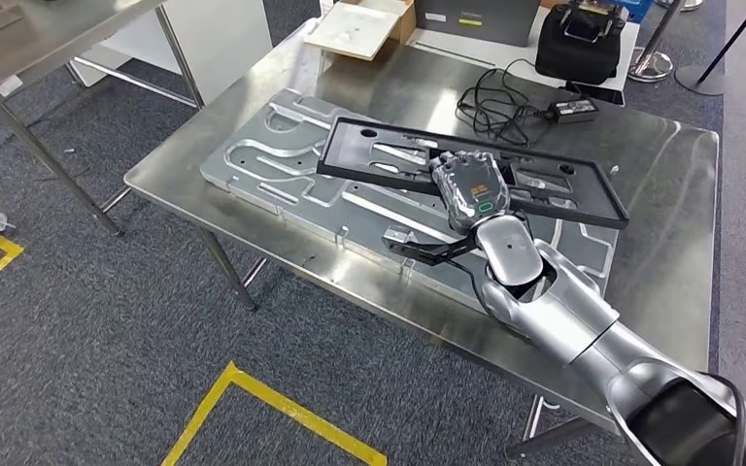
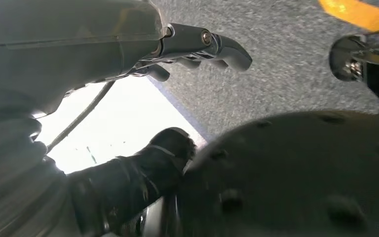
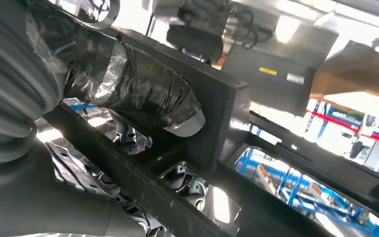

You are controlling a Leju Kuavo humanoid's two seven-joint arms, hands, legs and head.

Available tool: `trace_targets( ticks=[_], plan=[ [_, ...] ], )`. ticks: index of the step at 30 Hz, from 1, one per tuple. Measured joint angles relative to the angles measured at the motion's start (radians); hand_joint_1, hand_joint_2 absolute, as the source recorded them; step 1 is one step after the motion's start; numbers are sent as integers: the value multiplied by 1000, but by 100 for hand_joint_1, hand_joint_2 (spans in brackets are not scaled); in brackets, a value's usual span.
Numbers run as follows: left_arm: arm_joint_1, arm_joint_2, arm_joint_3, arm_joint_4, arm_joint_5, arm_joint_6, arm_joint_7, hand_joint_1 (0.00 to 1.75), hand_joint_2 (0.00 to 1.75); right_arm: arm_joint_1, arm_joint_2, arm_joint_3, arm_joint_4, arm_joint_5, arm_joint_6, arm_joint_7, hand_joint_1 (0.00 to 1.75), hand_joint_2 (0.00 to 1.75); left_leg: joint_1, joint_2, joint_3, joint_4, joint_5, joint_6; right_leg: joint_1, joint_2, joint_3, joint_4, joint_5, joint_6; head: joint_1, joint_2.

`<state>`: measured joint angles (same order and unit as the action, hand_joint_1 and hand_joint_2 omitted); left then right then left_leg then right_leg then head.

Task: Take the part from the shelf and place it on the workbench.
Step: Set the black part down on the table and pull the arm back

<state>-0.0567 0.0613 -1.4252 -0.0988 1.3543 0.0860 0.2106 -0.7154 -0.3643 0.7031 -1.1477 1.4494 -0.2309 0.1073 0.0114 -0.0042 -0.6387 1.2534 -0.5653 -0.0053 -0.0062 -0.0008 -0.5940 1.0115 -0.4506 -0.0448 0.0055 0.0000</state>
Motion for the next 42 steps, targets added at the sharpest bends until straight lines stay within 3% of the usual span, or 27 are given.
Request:
trace_targets(
  ticks=[2,3,4,6,7,8,11,13,15,17,18,19,21,23,24,27,28,32,37,42],
  plan=[
    [1,0,0,0,0,0,-1,0,175,7,12,0,19,-4,-3,0,175,175,0,0,-56,29,-41,-2,2,4,26,1,-22,0,0,0],
    [3,0,0,0,1,0,-1,0,175,9,18,0,27,-5,-3,0,175,175,0,0,-64,1,-31,0,2,6,41,2,-34,1,0,0],
    [4,0,0,0,1,0,-1,0,175,11,23,0,33,-5,-3,0,175,175,0,0,-60,-50,6,3,2,8,57,3,-47,3,0,0],
    [9,0,0,0,1,0,0,0,175,13,32,0,44,-5,-4,0,175,175,-3,0,-40,-173,119,10,3,11,81,4,-72,11,1,0],
    [10,1,0,0,1,0,0,0,175,13,34,0,49,-5,-5,0,175,175,-6,0,-32,-211,155,15,4,12,88,4,-82,17,1,0],
    [11,1,0,0,1,0,0,0,175,13,36,-1,53,-6,-7,0,175,175,-9,-1,-28,-230,172,21,4,13,93,4,-88,24,1,0],
    [11,1,-1,0,1,0,0,0,175,14,38,-4,60,-7,-9,-1,175,175,-9,-1,-3,-248,164,44,3,12,99,17,-87,42,0,0],
    [11,0,-1,0,1,0,0,0,175,13,40,-6,63,-7,-11,-1,175,175,-6,0,24,-262,159,55,0,8,64,86,-97,51,1,0],
    [7,0,-1,0,1,-1,-3,0,175,13,42,-6,68,-7,-12,-1,175,175,-6,-1,43,-267,148,59,-4,6,-12,202,-138,61,1,0],
    [5,0,-1,0,9,-3,-9,0,175,19,42,-6,75,-7,-12,-1,175,175,-6,-4,62,-266,131,59,-8,6,-79,263,-182,67,1,0],
    [6,-1,-1,0,14,-4,-13,0,175,22,43,-6,78,-7,-12,-2,175,175,-6,-5,75,-266,120,58,-9,6,-93,250,-177,67,1,0],
    [7,-1,0,0,20,-5,-17,0,175,24,43,-7,82,-8,-12,-2,175,175,-6,-6,89,-265,109,57,-9,5,-92,207,-144,65,1,0],
    [8,-3,0,0,25,-6,-22,0,175,26,44,-7,91,-9,-11,-2,175,175,-7,-7,114,-263,88,52,-5,5,-77,88,-25,55,1,0],
    [7,-5,0,0,26,-7,-21,0,175,26,47,-8,102,-14,-6,-3,175,175,-8,-9,123,-260,73,41,5,5,-67,19,46,40,2,0],
    [6,-6,0,0,26,-8,-20,0,175,26,50,-10,110,-18,-4,-4,131,131,-8,-9,123,-258,70,35,8,5,-64,12,51,35,2,0],
    [4,-5,0,0,26,-12,-16,0,175,27,69,-18,145,-36,-1,-6,0,0,-7,-6,131,-259,66,32,8,10,-49,1,56,34,4,0],
    [4,-5,0,0,26,-13,-15,0,175,26,75,-21,161,-43,-1,-9,0,0,-6,-5,136,-263,64,33,9,12,-48,0,54,35,4,0],
    [3,-3,0,0,27,-16,-9,0,0,26,101,-42,257,-89,5,-21,0,0,-5,-5,148,-279,52,28,11,12,-46,3,45,28,4,0],
    [7,-3,0,0,29,-17,-1,0,0,26,137,-75,369,-145,0,-52,0,0,-5,-5,146,-282,52,27,11,12,-43,4,44,27,4,0],
    [14,-3,0,0,31,-17,3,0,0,20,162,-85,383,-170,2,-72,0,0,-5,-2,149,-282,52,25,10,13,-39,4,45,26,4,0]
  ],
)
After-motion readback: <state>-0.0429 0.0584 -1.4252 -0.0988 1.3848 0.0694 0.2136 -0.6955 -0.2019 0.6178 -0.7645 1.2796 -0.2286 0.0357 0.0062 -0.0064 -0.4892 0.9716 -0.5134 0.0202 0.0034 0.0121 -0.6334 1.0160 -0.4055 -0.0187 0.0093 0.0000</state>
